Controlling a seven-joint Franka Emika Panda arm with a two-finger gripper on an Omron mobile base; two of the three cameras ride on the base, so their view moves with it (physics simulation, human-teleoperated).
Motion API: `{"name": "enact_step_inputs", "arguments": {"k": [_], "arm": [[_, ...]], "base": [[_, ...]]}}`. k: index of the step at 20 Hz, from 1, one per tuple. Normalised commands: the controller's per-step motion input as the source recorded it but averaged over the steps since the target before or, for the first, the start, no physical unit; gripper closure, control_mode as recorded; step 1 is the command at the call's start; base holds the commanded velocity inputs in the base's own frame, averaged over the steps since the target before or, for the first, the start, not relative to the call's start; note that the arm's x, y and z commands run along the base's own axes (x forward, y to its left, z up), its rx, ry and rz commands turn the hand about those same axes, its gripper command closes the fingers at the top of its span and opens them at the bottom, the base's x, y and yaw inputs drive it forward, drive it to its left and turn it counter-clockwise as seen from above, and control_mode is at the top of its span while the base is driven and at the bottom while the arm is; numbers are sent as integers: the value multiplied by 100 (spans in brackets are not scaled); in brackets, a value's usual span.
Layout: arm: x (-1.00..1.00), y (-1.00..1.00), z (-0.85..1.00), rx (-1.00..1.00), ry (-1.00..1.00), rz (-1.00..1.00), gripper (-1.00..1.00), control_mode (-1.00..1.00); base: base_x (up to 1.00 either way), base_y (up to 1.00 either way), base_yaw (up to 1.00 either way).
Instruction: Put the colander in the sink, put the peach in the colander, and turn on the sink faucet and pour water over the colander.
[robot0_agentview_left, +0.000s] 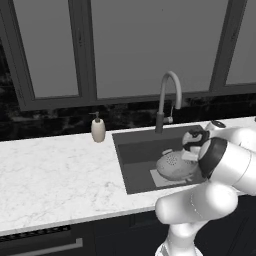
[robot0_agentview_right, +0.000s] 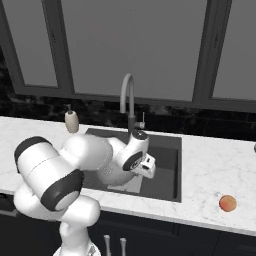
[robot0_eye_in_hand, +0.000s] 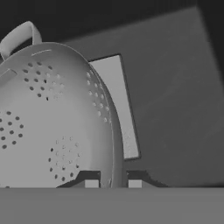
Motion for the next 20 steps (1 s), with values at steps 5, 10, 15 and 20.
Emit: {"name": "enact_step_inputs", "arguments": {"k": [5, 10, 15, 20], "arm": [[48, 5, 0, 10, -24, 0, 100, -100], [34, 0, -10, 9, -7, 0, 100, -100], [16, 0, -43, 1, 2, -2, 100, -100], [0, -17, -53, 0, 9, -9, 100, -100]], "base": [[0, 0, 0], [0, 0, 0], [0, 0, 0], [0, 0, 0]]}}
